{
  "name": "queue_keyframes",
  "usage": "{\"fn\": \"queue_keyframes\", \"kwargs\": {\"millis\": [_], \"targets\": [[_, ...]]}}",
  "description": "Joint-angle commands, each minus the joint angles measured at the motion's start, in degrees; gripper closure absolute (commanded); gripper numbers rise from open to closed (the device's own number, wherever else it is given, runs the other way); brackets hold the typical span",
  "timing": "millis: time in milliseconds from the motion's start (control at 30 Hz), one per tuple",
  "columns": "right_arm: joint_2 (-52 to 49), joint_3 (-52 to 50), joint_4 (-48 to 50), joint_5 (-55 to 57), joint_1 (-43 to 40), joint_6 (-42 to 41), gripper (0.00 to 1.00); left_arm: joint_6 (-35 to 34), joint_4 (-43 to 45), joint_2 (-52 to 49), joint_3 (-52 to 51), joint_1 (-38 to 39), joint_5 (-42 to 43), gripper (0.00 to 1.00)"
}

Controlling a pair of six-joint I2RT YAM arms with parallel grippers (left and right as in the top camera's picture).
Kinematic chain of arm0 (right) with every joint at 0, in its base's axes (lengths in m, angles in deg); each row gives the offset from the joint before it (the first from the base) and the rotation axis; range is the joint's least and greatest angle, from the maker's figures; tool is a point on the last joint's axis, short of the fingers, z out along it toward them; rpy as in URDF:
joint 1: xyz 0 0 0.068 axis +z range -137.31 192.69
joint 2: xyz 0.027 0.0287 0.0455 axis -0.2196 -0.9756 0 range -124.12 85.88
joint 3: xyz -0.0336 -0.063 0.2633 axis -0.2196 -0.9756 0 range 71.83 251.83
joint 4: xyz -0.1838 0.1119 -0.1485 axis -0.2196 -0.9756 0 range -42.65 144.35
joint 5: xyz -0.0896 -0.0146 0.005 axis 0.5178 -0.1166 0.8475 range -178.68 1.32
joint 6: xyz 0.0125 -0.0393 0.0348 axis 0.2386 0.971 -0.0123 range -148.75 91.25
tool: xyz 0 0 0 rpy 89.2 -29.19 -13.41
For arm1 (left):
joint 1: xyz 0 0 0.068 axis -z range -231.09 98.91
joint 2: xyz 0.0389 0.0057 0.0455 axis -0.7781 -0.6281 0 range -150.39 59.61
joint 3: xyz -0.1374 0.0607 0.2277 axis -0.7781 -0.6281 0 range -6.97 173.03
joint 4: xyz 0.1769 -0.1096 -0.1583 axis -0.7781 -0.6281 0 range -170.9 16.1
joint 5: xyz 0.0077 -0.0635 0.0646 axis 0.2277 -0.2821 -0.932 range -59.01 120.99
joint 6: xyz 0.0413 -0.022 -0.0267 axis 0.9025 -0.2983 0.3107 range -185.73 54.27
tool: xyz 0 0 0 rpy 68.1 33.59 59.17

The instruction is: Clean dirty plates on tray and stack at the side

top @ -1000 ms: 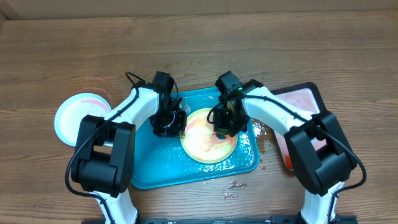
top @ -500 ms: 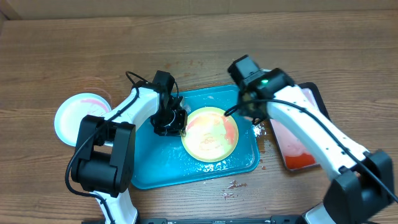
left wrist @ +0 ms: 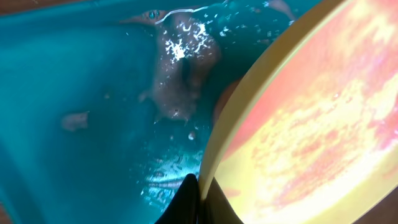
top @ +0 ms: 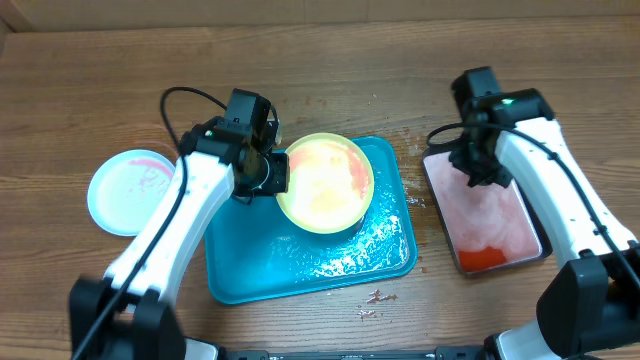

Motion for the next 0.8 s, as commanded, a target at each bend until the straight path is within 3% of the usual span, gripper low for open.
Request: {"fn": "queue_keyframes", "kwargs": {"millis": [0,133,267,433,767], "targets": [[0.8,-0.1,0.5,1.0,-2.2,-0.2,0.89,-0.4,-2.4,4.5,1.1,2.6,-7.6,0.96],[0.4,-2.1,1.0,1.0,-3.2,0.1,0.89,-1.0,-7.0,7.3,1.1,6.4,-23.5,0.95],[0.2,-5.1,2.9,1.0,-3.2,0.0,0.89,-5.8,-11.5,7.5,1.9,10.0,-38.7,0.96],[0.2,-9.0,5.6,1.0,-3.2,0.0,0.88,-5.4,-11.3,7.5,4.2,13.6,-49.1,0.95],[0.2,-14.0,8.8,1.0,-3.2,0.0,0.86,1.9,-10.2,7.5,10.1,21.3,-64.2,0.95]]}}
